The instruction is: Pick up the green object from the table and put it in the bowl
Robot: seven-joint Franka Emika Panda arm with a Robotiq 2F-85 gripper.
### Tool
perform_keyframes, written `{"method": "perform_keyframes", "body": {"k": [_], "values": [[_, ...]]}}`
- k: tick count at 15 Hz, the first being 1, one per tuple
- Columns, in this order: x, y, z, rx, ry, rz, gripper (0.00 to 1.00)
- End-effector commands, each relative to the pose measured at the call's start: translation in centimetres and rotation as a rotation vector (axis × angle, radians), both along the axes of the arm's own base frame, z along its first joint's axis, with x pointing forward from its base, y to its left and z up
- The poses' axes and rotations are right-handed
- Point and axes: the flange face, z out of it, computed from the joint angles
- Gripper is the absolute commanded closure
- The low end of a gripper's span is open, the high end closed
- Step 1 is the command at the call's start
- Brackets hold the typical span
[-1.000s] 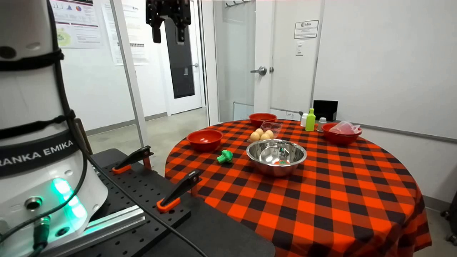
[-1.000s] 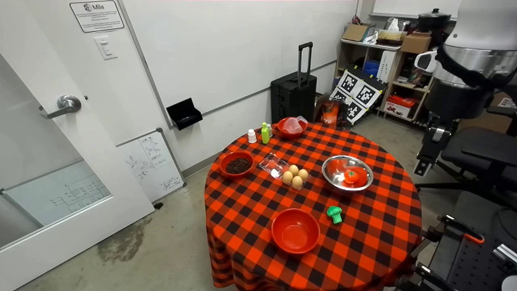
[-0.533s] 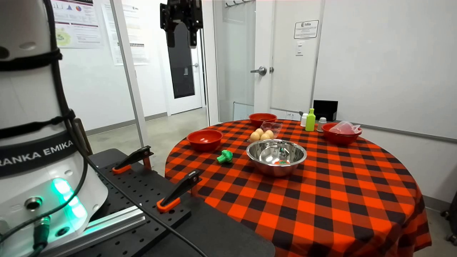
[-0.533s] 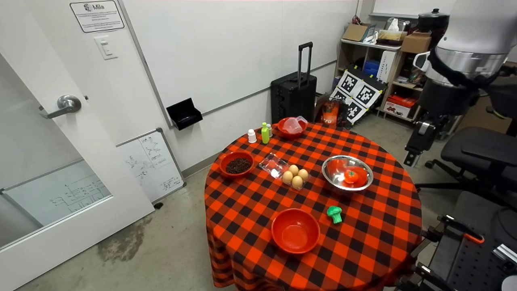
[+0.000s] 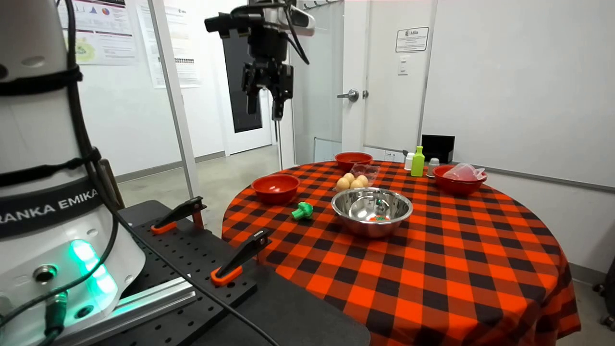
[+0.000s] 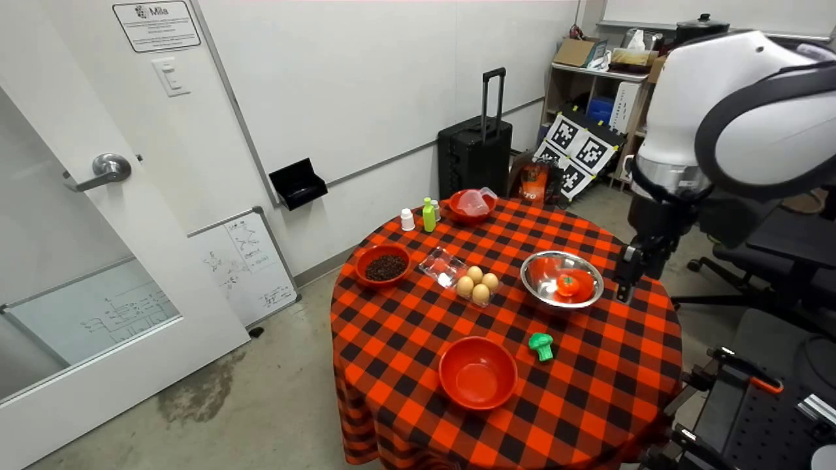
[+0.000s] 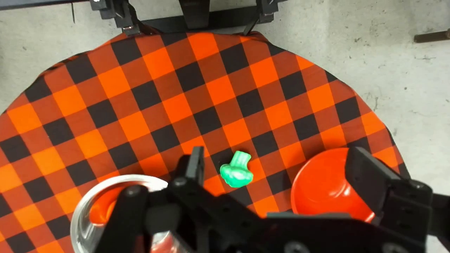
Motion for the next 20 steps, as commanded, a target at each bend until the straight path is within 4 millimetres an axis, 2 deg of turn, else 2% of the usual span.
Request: {"method": "perform_keyframes", "body": {"k": [1, 5, 9, 15, 20], "values": [[2.8, 0.9, -5.1, -0.007, 0.006, -0.006, 0.0], [4.9, 1.9, -10.4, -0.007, 0.015, 0.003, 0.0], [7.1, 3.3, -14.9, -0.001, 0.048, 0.029, 0.0], [10.3, 4.0, -20.0, -0.024, 0.078, 0.118, 0.0], [12.5, 3.4, -23.3, -0.058, 0.093, 0.188, 0.0]]}}
